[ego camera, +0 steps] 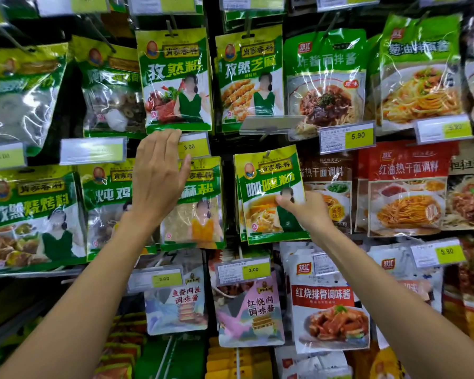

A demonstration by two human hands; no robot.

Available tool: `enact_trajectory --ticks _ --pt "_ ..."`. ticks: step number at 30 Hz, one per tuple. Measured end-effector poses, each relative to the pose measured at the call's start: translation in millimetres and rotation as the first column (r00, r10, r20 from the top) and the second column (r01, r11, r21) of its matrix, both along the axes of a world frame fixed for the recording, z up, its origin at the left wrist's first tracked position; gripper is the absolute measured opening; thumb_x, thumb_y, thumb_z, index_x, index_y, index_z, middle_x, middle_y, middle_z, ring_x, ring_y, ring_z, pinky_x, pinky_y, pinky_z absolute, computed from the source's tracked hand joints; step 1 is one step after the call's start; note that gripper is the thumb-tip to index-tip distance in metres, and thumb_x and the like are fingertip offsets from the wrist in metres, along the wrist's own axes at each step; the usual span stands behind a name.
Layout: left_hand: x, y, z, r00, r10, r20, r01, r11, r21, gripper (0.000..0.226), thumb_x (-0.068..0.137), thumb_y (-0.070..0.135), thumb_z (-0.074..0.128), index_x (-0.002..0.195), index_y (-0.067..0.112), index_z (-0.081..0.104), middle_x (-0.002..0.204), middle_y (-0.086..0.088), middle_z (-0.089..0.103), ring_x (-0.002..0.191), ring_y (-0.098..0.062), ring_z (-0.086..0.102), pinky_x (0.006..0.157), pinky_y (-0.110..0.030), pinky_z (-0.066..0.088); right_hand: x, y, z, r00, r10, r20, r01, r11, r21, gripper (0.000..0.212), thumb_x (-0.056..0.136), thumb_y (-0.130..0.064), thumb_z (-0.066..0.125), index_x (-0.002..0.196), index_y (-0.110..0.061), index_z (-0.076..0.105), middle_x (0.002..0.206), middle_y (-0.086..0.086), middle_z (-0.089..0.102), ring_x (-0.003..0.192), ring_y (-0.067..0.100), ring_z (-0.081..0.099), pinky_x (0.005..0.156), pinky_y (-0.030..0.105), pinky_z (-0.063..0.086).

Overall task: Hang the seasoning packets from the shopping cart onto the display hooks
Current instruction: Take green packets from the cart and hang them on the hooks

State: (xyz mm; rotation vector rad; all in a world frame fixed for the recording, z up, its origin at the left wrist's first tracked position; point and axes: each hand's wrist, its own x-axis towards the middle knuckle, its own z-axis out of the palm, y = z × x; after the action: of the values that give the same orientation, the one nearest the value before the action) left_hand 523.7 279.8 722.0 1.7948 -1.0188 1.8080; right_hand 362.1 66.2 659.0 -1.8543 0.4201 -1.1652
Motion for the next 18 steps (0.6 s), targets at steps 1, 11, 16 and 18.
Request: enact_trajectory --ticks 1,11,16,18 --pt "0.3 0.5 0.0 1.0 0.001 -0.002 -0.001 1.0 0.001 0.044 0.1 0.027 0.043 0.129 -0.006 0.048 0.122 -0.025 0.056 0.115 -0.039 0.051 0.103 -0.046 0.036 -0.7 -0.6 -2.4 1.0 -0.023 -0.017 0.022 0.999 -0.03 0.027 0.084 -0.031 0.074 0.067 -0.018 0.057 0.056 -0.008 0.045 0.053 0.011 0.042 0.05 0.024 0.031" --pt "0.2 0.0 -1.0 1.0 -0.011 -0.017 0.011 1.0 0.003 0.044 0.101 0.027 0.042 0.13 -0.005 0.046 0.122 -0.025 0.055 0.116 -0.039 0.049 0.104 -0.046 0.034 3.7 -3.7 -15.1 0.94 -0.257 -0.224 0.2 0.948 -0.248 0.046 0.074 -0.033 0.083 0.078 -0.003 0.048 0.068 0.009 0.047 0.062 0.021 0.043 0.056 0.034 0.03" --pt "-0.2 -0.3 -1.0 0.999 -0.02 -0.026 0.02 1.0 0.006 0.043 0.101 0.027 0.043 0.13 -0.005 0.046 0.122 -0.025 0.054 0.115 -0.039 0.049 0.104 -0.047 0.035 9.0 -6.7 -15.7 0.933 -0.292 -0.21 0.237 0.938 -0.252 0.053 0.074 -0.031 0.083 0.067 -0.013 0.033 0.061 0.001 0.038 0.056 0.016 0.037 0.052 0.032 0.026" --pt "-0.2 -0.1 -0.8 1.0 -0.022 -0.023 0.022 1.0 0.011 0.043 0.101 0.027 0.043 0.13 -0.005 0.045 0.122 -0.025 0.054 0.115 -0.039 0.049 0.105 -0.047 0.035 7.8 -8.7 -16.1 0.929 -0.31 -0.204 0.256 0.933 -0.252 0.051 0.073 -0.031 0.083 0.068 -0.013 0.035 0.061 -0.002 0.036 0.056 0.014 0.035 0.048 0.03 0.023"
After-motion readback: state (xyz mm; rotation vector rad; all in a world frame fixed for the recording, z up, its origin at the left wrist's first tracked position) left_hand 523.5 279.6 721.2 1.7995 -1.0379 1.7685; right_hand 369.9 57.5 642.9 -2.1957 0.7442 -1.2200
